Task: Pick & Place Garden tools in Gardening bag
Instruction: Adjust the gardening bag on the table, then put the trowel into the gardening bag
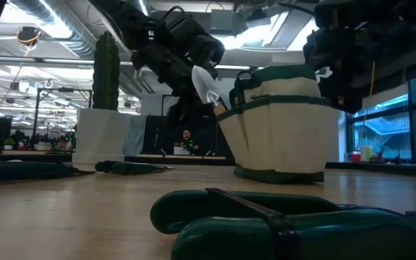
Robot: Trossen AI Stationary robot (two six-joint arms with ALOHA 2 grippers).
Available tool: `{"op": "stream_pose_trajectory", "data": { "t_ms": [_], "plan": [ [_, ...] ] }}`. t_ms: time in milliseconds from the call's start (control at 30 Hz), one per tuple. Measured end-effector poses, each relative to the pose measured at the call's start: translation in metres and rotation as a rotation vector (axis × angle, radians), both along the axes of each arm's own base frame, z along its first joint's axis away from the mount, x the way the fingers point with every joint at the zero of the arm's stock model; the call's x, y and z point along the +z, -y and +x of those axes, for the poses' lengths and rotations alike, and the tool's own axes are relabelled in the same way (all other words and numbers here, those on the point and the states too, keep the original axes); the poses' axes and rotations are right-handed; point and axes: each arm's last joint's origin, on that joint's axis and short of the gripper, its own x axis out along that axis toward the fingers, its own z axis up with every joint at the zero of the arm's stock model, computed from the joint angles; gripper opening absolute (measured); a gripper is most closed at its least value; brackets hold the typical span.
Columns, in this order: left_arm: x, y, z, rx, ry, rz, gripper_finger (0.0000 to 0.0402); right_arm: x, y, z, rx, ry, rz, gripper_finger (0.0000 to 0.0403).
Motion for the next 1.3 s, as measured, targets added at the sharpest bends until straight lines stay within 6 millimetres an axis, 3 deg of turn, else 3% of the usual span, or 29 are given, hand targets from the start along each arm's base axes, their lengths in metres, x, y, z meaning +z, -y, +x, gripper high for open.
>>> {"op": "stream_pose_trajectory", "data": {
  "t_ms": [367, 700, 900, 1067, 1300],
  "plan": [
    [0.014, -0.01, -0.002, 0.104, 0.033, 0.148, 0.0058, 0.011, -0.003, 0.006, -0.029, 0.078, -0.06, 0.0193],
    [0.068, -0.016, -0.013, 0.101, 0.046, 0.206, 0.0085, 0.072, -0.003, 0.017, 0.03, 0.233, -0.174, 0.0193],
    [0.089, 0.022, -0.023, 0.063, 0.025, 0.144, 0.0126, 0.119, -0.01, 0.004, 0.081, 0.22, -0.33, 0.0193],
    [0.093, 0.066, -0.032, 0.069, -0.073, 0.121, 0.0159, 0.155, -0.019, -0.022, 0.168, 0.26, -0.39, 0.0193],
    [0.097, 0.108, -0.043, 0.279, -0.126, 0.109, 0.0173, 0.177, -0.026, -0.066, 0.246, 0.385, -0.384, 0.0193]
  ]
}}
